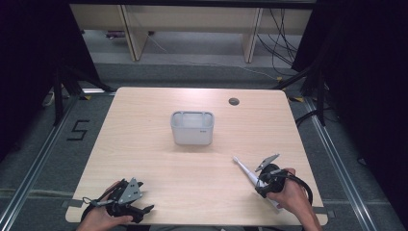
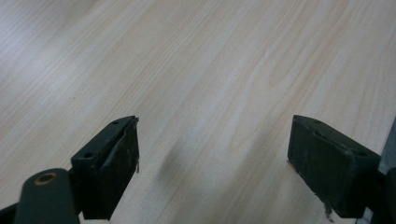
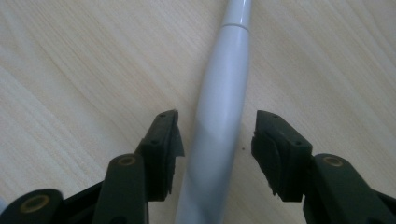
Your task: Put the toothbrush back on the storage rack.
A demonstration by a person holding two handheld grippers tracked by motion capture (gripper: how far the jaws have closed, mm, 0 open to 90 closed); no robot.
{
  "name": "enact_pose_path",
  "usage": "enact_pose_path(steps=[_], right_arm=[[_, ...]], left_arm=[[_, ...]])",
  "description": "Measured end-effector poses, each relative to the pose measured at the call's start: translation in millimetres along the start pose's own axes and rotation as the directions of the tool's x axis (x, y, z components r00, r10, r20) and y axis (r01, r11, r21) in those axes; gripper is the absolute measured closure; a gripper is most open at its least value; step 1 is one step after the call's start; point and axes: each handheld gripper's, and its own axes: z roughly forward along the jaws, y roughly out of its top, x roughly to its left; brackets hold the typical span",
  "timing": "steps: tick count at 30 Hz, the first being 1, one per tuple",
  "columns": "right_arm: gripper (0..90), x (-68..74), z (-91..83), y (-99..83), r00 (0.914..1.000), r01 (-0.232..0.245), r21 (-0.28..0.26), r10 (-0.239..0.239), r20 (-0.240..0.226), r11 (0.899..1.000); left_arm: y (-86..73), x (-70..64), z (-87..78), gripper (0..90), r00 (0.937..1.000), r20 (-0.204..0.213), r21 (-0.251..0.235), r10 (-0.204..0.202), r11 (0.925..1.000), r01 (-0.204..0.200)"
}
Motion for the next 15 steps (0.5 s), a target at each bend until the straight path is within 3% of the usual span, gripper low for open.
enact_pose_path(steps=[4, 8, 9, 10, 12, 14, 15], right_arm=[[55.5, -0.8, 3.1, 3.8, 0.9997, -0.007, 0.016, 0.007, -0.025, 1.000], [60.0, -6.2, 6.4, 7.6, 0.9991, 0.017, 0.033, -0.016, -0.040, 0.999], [60.7, -5.4, 6.7, 8.2, 0.9992, -0.002, 0.046, 0.004, -0.039, 0.999], [60.7, -5.4, 6.7, 8.2, 0.9992, -0.002, 0.046, 0.004, -0.039, 0.999], [62.4, -4.7, 8.4, 10.0, 0.9990, 0.023, 0.068, -0.020, -0.039, 0.997], [64.3, -3.8, 9.0, 11.3, 0.9985, 0.024, 0.085, -0.020, -0.051, 0.996], [65.3, -4.4, 9.6, 12.1, 0.9984, 0.034, 0.088, -0.030, -0.047, 0.996]], left_arm=[[-0.1, 0.2, 0.2, 16.3, 1.0000, -0.001, 0.002, -0.001, 1.0000, 0.001], [0.1, 0.4, -0.2, 16.3, 1.0000, -0.001, 0.002, 0.004, 1.0000, -0.004], [-0.4, -0.5, 0.3, 16.3, 0.9999, 0.002, -0.002, -0.016, 0.9999, 0.016], [-0.1, 0.0, 0.1, 16.3, 1.0000, -0.001, -0.001, -0.007, 1.0000, 0.007], [0.1, 0.4, -0.1, 16.3, 0.9999, -0.010, 0.004, 0.010, 0.9999, -0.010], [-0.3, -0.8, 0.4, 16.3, 0.9999, -0.008, -0.002, -0.015, 0.9999, 0.015], [0.0, -0.1, -0.2, 16.3, 0.9999, -0.015, 0.004, 0.002, 1.0000, -0.002]])
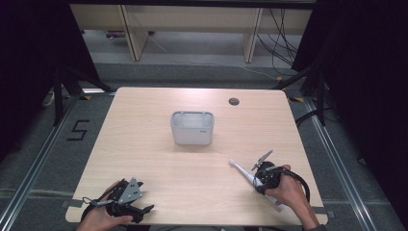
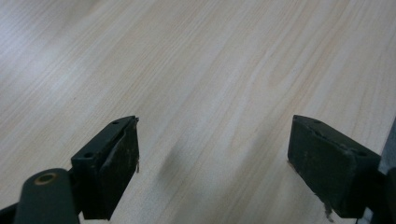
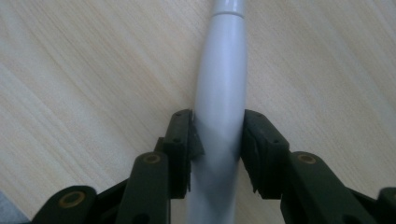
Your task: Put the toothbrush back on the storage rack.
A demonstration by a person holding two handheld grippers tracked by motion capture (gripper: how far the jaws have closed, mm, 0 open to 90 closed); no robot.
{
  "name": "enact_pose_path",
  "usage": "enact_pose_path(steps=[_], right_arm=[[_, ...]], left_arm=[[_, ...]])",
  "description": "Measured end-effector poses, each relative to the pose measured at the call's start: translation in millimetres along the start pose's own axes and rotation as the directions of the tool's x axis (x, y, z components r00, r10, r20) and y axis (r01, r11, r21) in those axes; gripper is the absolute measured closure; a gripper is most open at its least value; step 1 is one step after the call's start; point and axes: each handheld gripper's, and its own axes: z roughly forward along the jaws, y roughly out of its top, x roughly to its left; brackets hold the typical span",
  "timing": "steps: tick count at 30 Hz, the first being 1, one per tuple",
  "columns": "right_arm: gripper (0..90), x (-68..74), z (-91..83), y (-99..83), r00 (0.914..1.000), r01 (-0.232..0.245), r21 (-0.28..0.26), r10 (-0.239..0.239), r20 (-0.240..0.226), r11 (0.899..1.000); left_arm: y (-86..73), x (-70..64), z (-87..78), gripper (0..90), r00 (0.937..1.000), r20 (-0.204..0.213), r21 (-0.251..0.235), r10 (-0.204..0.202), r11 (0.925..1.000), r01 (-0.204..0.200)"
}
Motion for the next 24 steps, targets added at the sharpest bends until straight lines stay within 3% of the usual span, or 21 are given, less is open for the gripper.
enact_pose_path(steps=[5, 7, 8, 10, 11, 12, 13, 16, 18, 23, 24], right_arm=[[65.8, -1.9, 1.2, 4.0, 0.9997, 0.021, 0.028, -0.021, -0.008, 0.999], [65.8, -1.0, 1.0, 4.6, 1.0000, -0.001, 0.041, 0.001, -0.008, 0.999], [65.8, -2.1, 1.6, 5.4, 0.9997, 0.024, 0.037, -0.023, -0.009, 0.999], [65.9, -2.2, 2.0, 7.3, 0.9997, 0.019, 0.053, -0.019, -0.014, 0.998], [65.9, -2.9, 2.3, 8.0, 0.9998, 0.013, 0.057, -0.012, -0.016, 0.998], [65.9, -5.5, 3.4, 8.4, 0.9993, 0.033, 0.054, -0.032, -0.021, 0.998], [65.9, -3.0, 2.8, 9.2, 0.9999, 0.003, 0.068, -0.001, -0.017, 0.998], [66.1, -5.5, 3.2, 11.4, 0.9991, 0.033, 0.078, -0.031, -0.029, 0.996], [66.2, -5.7, 3.7, 12.8, 0.9993, 0.024, 0.093, -0.021, -0.032, 0.995], [66.3, -8.2, 6.0, 15.4, 0.9982, 0.058, 0.121, -0.056, -0.018, 0.991], [66.3, -6.8, 6.1, 19.2, 0.9976, 0.070, 0.157, -0.068, -0.016, 0.985]], left_arm=[[-0.4, -0.9, 0.6, 16.3, 0.9998, 0.008, -0.006, -0.020, 0.9998, 0.020], [0.0, -0.2, 0.0, 16.3, 1.0000, -0.001, -0.003, -0.002, 1.0000, 0.002], [0.1, -0.1, -0.2, 16.3, 0.9999, 0.014, -0.008, -0.002, 1.0000, 0.002], [-0.2, -0.4, 0.3, 16.3, 0.9997, 0.015, -0.005, -0.016, 0.9998, 0.016], [0.2, 0.2, 0.0, 16.3, 1.0000, -0.001, -0.002, 0.006, 1.0000, -0.006], [0.2, -0.5, -0.1, 16.3, 1.0000, 0.008, -0.009, -0.002, 1.0000, 0.002], [0.1, -0.4, 0.0, 16.3, 1.0000, 0.010, -0.009, 0.000, 1.0000, 0.000], [0.2, 0.3, 0.2, 16.3, 1.0000, 0.003, 0.001, 0.006, 1.0000, -0.006], [0.2, -0.5, 0.0, 16.3, 0.9999, 0.011, -0.010, 0.000, 1.0000, 0.000], [0.3, 0.2, 0.1, 16.3, 1.0000, 0.001, -0.002, 0.005, 1.0000, -0.005], [0.3, -0.5, 0.0, 16.3, 1.0000, 0.010, -0.008, 0.002, 1.0000, -0.002]])
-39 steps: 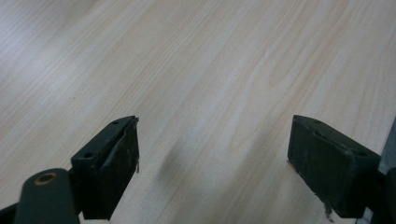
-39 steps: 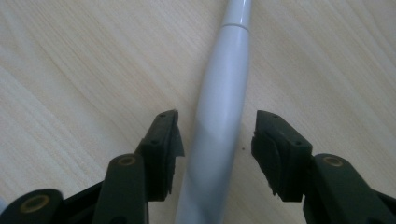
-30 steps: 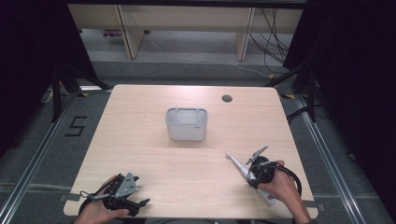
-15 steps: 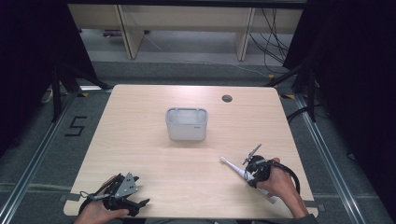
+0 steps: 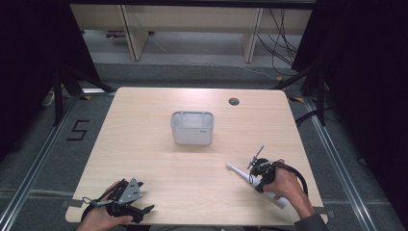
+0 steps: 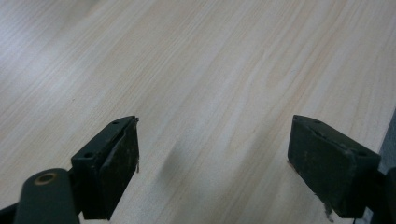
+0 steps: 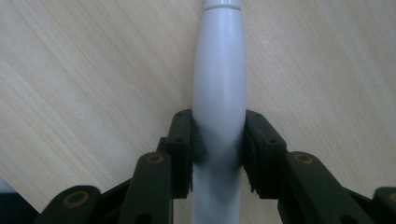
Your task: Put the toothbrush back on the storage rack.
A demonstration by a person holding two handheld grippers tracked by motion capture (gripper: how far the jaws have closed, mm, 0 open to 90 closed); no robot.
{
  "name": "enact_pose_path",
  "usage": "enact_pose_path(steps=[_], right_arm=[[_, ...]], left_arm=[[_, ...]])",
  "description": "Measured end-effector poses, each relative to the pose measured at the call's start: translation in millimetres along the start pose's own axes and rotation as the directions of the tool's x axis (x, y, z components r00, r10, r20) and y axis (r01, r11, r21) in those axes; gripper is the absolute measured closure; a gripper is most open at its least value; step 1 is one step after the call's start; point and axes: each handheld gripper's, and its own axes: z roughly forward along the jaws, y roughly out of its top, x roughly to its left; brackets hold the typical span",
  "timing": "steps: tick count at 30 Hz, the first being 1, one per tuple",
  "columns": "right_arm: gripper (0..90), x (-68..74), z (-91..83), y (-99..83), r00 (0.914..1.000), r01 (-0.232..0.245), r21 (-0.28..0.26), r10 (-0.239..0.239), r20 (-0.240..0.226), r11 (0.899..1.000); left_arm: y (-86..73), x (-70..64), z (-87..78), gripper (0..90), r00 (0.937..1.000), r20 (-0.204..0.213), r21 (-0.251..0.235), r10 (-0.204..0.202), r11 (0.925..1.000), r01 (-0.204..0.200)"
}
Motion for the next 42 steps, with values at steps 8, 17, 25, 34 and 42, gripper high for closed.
enact_pose_path(steps=[8, 17, 25, 34, 42], right_arm=[[66.4, -0.3, 1.3, 7.3, 0.9998, 0.015, 0.044, -0.014, -0.012, 0.999], [66.4, -2.9, 2.3, 11.7, 0.9988, 0.043, 0.066, -0.041, -0.026, 0.997], [66.5, -0.7, 1.7, 13.0, 0.9996, 0.018, 0.081, -0.016, -0.022, 0.997], [66.7, -1.3, 1.9, 10.7, 0.9996, 0.016, 0.055, -0.014, -0.026, 0.998], [66.8, -3.9, -0.4, 6.1, 0.9995, 0.029, 0.030, -0.029, -0.008, 0.999]], left_arm=[[0.0, 0.8, 0.1, 16.3, 0.9999, -0.007, 0.011, 0.008, 0.9999, -0.007], [0.1, 0.3, -0.1, 16.3, 1.0000, -0.001, 0.003, 0.002, 1.0000, -0.002], [0.1, 0.4, 0.0, 16.3, 1.0000, -0.002, 0.001, -0.002, 1.0000, 0.002], [0.1, 0.2, 0.1, 16.3, 1.0000, 0.000, -0.001, -0.003, 1.0000, 0.003], [0.2, 0.4, 0.1, 16.3, 1.0000, -0.005, 0.002, -0.004, 1.0000, 0.004]])
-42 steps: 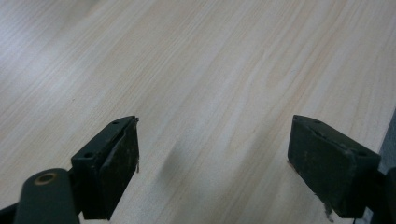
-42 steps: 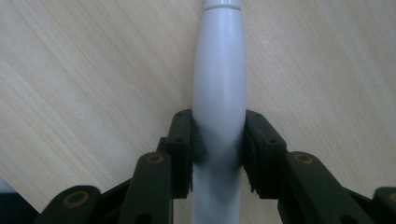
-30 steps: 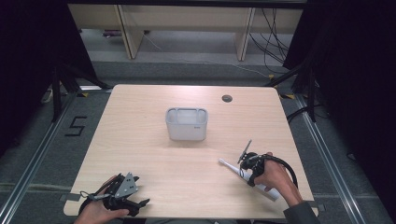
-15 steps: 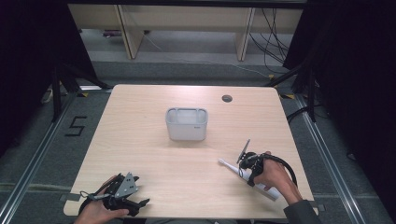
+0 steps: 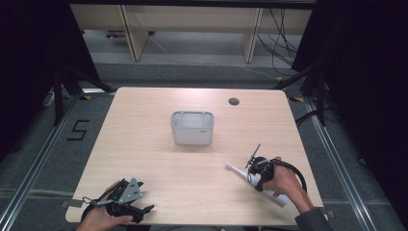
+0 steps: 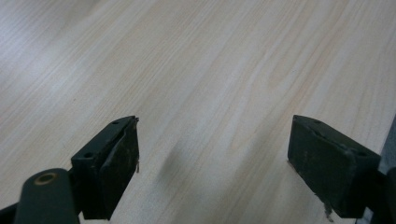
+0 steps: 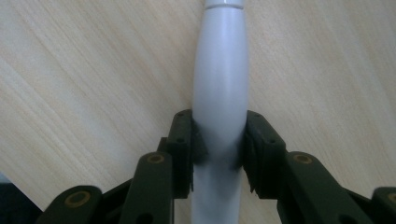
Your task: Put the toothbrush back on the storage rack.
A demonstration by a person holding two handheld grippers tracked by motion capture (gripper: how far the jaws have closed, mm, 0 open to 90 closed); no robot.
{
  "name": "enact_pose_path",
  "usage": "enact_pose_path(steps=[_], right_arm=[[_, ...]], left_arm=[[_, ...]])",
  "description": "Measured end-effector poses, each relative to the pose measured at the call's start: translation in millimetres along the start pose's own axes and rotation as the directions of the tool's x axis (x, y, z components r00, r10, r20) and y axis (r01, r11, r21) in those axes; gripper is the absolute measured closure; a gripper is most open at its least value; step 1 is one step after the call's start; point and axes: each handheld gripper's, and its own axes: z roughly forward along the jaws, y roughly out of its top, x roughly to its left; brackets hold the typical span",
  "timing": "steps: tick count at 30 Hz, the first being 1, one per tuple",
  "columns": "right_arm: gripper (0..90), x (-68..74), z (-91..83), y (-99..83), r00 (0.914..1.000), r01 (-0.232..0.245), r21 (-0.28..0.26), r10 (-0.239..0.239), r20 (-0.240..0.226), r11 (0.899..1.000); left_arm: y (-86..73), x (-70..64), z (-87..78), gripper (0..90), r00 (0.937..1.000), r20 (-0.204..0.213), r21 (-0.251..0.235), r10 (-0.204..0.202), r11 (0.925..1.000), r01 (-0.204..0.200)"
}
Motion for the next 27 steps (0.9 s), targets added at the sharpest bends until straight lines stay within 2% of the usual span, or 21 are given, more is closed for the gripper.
enact_pose_path(steps=[3, 4, 5, 6, 9, 10, 11, 12, 13, 15, 17, 18, 19, 20, 21, 22, 23, 24, 26, 27], right_arm=[[66.8, 0.6, -1.5, -1.1, 0.9999, -0.017, -0.011, 0.017, -0.002, 1.000], [66.8, 1.4, -5.8, -1.7, 0.9996, -0.025, 0.004, 0.025, 0.015, 1.000], [66.8, -1.3, -6.6, -3.0, 0.9999, 0.001, -0.016, 0.000, 0.017, 1.000], [66.9, 1.5, -9.2, -3.4, 0.9991, -0.036, -0.017, 0.037, 0.019, 0.999], [66.9, 0.7, -13.3, -4.5, 0.9994, -0.024, -0.035, 0.024, 0.025, 0.999], [66.9, 1.7, -18.0, -7.8, 0.9978, -0.061, -0.086, 0.063, 0.022, 0.994], [66.9, -0.2, -21.2, -8.7, 0.9988, -0.034, -0.106, 0.038, 0.030, 0.994], [66.9, -0.4, -24.1, -10.4, 0.9987, -0.037, -0.130, 0.042, 0.031, 0.991], [66.9, -0.4, -24.1, -10.4, 0.9987, -0.037, -0.130, 0.042, 0.031, 0.991], [66.9, 0.5, -34.5, -13.7, 0.9978, -0.063, -0.191, 0.065, 0.005, 0.980], [66.9, -1.0, -38.4, -14.6, 0.9980, -0.057, -0.210, 0.062, 0.016, 0.976], [66.9, -2.4, -45.2, -16.3, 0.9974, -0.069, -0.247, 0.072, 0.003, 0.966], [66.9, -2.4, -45.2, -16.3, 0.9974, -0.069, -0.247, 0.072, 0.003, 0.966], [66.9, -3.7, -50.6, -18.4, 0.9957, -0.085, -0.289, 0.092, 0.010, 0.953], [66.9, -3.7, -50.6, -18.4, 0.9957, -0.085, -0.289, 0.092, 0.010, 0.953], [66.9, -4.6, -54.3, -19.6, 0.9912, -0.125, -0.326, 0.132, 0.001, 0.937], [66.9, -4.6, -54.3, -19.6, 0.9912, -0.125, -0.326, 0.132, 0.001, 0.937], [66.9, -7.9, -57.8, -20.7, 0.9928, -0.107, -0.367, 0.119, 0.011, 0.924], [66.9, -9.4, -59.7, -21.2, 0.9892, -0.131, -0.412, 0.146, 0.006, 0.902], [66.9, -9.4, -59.7, -21.2, 0.9892, -0.131, -0.412, 0.146, 0.006, 0.902]], left_arm=[[0.1, -0.3, 0.0, 16.3, 1.0000, 0.004, -0.004, 0.000, 1.0000, 0.000], [0.0, 0.6, 0.1, 16.3, 1.0000, -0.004, 0.006, 0.008, 1.0000, -0.008], [0.0, 0.6, 0.1, 16.3, 1.0000, -0.004, 0.006, 0.008, 1.0000, -0.008], [0.1, -0.3, 0.0, 16.3, 1.0000, 0.005, -0.003, -0.002, 1.0000, 0.002], [0.1, -0.3, 0.1, 16.3, 1.0000, 0.005, -0.002, 0.001, 1.0000, -0.001], [0.0, 0.6, 0.1, 16.3, 1.0000, -0.002, 0.006, 0.009, 0.9999, -0.009], [0.0, 0.0, 0.0, 16.3, 1.0000, 0.000, 0.001, 0.001, 1.0000, -0.001], [0.0, 0.0, 0.0, 16.3, 1.0000, 0.000, 0.001, 0.001, 1.0000, -0.001], [0.1, -0.3, 0.1, 16.3, 1.0000, 0.006, -0.004, -0.001, 1.0000, 0.001], [0.0, 0.4, 0.1, 16.3, 1.0000, -0.004, 0.007, 0.008, 0.9999, -0.008], [0.0, 0.4, 0.0, 16.3, 1.0000, -0.005, 0.006, 0.007, 1.0000, -0.007], [0.1, -0.1, 0.0, 16.3, 1.0000, 0.004, -0.003, -0.001, 1.0000, 0.001], [0.1, -0.2, 0.0, 16.3, 1.0000, 0.003, -0.003, -0.001, 1.0000, 0.001], [0.1, 0.8, 0.0, 16.3, 0.9999, -0.004, 0.008, 0.010, 0.9999, -0.010], [0.1, 0.8, 0.0, 16.3, 0.9999, -0.004, 0.008, 0.010, 0.9999, -0.010], [0.0, 0.6, -0.1, 16.3, 1.0000, -0.006, 0.006, 0.008, 1.0000, -0.008], [0.1, -0.1, 0.0, 16.3, 1.0000, 0.001, -0.001, -0.002, 1.0000, 0.002], [0.1, -0.2, 0.0, 16.3, 1.0000, 0.002, -0.002, 0.000, 1.0000, 0.000], [0.1, 0.8, 0.0, 16.3, 1.0000, -0.001, 0.005, 0.009, 0.9999, -0.009], [-0.1, 0.4, 0.0, 16.3, 1.0000, -0.007, 0.006, 0.002, 1.0000, -0.002]])
